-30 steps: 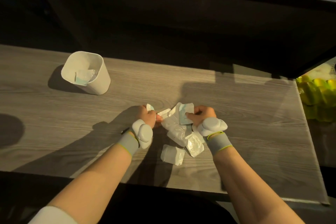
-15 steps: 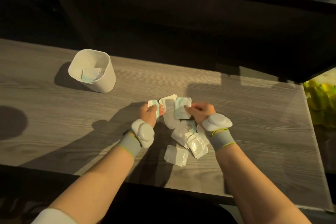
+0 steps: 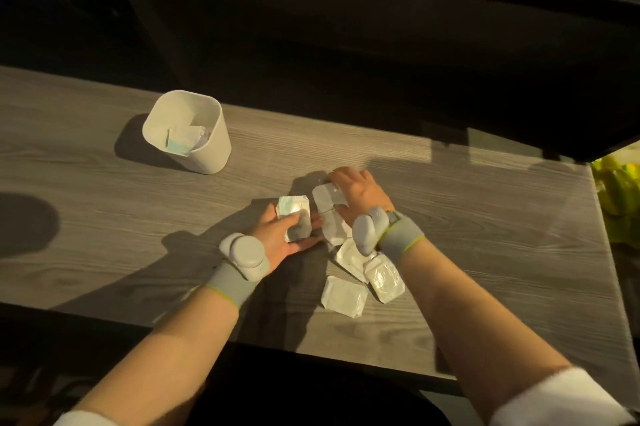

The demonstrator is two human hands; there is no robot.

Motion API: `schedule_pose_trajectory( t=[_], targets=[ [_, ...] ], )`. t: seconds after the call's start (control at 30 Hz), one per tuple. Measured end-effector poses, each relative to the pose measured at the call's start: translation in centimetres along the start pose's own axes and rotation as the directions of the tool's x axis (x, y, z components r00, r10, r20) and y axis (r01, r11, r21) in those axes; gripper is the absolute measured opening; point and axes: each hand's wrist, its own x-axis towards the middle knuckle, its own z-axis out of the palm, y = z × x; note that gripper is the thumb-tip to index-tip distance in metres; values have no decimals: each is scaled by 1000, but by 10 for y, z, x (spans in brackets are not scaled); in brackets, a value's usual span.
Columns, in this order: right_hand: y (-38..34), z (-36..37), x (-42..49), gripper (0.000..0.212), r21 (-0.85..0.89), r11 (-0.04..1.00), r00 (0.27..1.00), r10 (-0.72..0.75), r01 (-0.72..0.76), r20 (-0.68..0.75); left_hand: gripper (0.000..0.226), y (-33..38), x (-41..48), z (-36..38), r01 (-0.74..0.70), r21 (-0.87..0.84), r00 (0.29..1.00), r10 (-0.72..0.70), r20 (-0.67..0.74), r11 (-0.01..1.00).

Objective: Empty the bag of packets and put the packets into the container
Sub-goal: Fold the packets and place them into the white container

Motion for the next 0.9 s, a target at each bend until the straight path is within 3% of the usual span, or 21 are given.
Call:
schedule_pose_trajectory(
  t=[0.07, 0.17, 0.27, 0.33, 0.43, 0.53, 0.6, 0.67, 0.77, 0.83, 0.9],
  targets=[
    [-6, -7, 17, 54, -159, 987, 994, 21, -4, 104, 33, 4, -3, -5, 5, -19, 1000, -5, 9, 1000],
    [-6, -11, 27, 45, -199, 979, 987, 72, -42, 144, 34, 8, -4, -10, 13, 42, 1000, -14, 16, 999],
    [-3, -19, 21, 25, 19, 986, 986, 167, -167, 16, 26, 9, -1, -10, 33, 54, 999, -31, -28, 998],
    [-2, -26, 9, 18, 254, 914, 938, 341, -316, -59, 16, 9, 1, -9, 71, 57, 997, -70, -17, 996],
    [-3, -13, -12, 16, 454, 791, 894, 446, -410, 30, 15, 6, 1, -6, 144, 86, 989, -147, 21, 986],
    [-13, 18, -22, 14, 334, 792, 849, 526, -511, 51, 17, 4, 1, 1, 185, 83, 983, -183, -31, 979],
    [-21, 28, -24, 23, 200, 815, 834, 551, -544, 26, 16, 3, 2, 4, 173, 110, 981, -160, -112, 979],
    [-28, 31, -28, 31, 143, 820, 830, 557, -555, 29, 15, 5, 0, 4, 162, 138, 981, -144, -132, 977],
    [-36, 25, -34, 32, 307, 786, 826, 563, -537, 1, 14, 10, -6, 0, 155, 140, 983, -140, -115, 978],
    [-47, 20, -39, 35, 464, 782, 850, 516, -416, -108, 20, 14, -11, -5, 158, 154, 984, -142, -111, 975],
    [-66, 14, -43, 37, 497, 830, 886, 406, -254, -224, 30, 19, -14, -8, 158, 218, 987, -146, -69, 963]
  ],
)
